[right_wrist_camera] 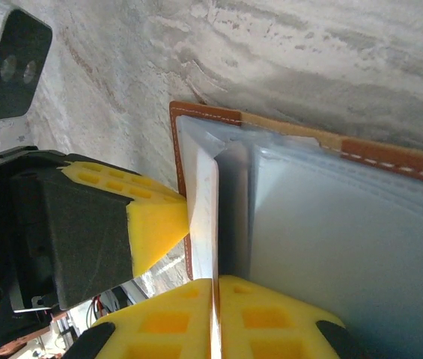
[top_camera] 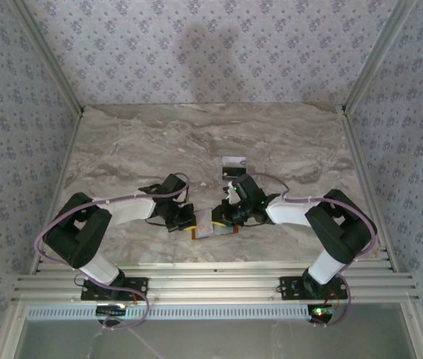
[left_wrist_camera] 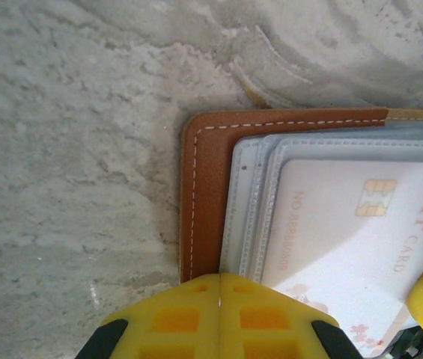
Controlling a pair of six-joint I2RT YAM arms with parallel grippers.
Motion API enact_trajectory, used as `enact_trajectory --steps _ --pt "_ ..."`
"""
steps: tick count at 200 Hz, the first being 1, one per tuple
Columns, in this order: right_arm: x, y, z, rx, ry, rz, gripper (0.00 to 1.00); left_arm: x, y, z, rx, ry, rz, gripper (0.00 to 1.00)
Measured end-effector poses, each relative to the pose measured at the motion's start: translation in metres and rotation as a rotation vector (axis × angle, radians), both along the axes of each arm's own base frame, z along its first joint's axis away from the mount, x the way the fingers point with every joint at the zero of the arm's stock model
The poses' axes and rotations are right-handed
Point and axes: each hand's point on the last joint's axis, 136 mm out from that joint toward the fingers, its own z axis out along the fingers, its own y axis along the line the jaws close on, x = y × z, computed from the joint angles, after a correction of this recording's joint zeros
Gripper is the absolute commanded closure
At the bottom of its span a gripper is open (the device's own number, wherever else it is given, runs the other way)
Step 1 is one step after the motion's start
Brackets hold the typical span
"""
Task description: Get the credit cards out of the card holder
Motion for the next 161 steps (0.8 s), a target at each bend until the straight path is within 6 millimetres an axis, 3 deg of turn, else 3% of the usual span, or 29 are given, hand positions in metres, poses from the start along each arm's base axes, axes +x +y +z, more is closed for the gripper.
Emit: enact_trajectory --steps 161 --pt "0.0028 -0.0067 0.0001 0.012 0.005 -0.032 0.92 0.0003 -0.0003 0.0003 0.003 -0.001 0.0 0.96"
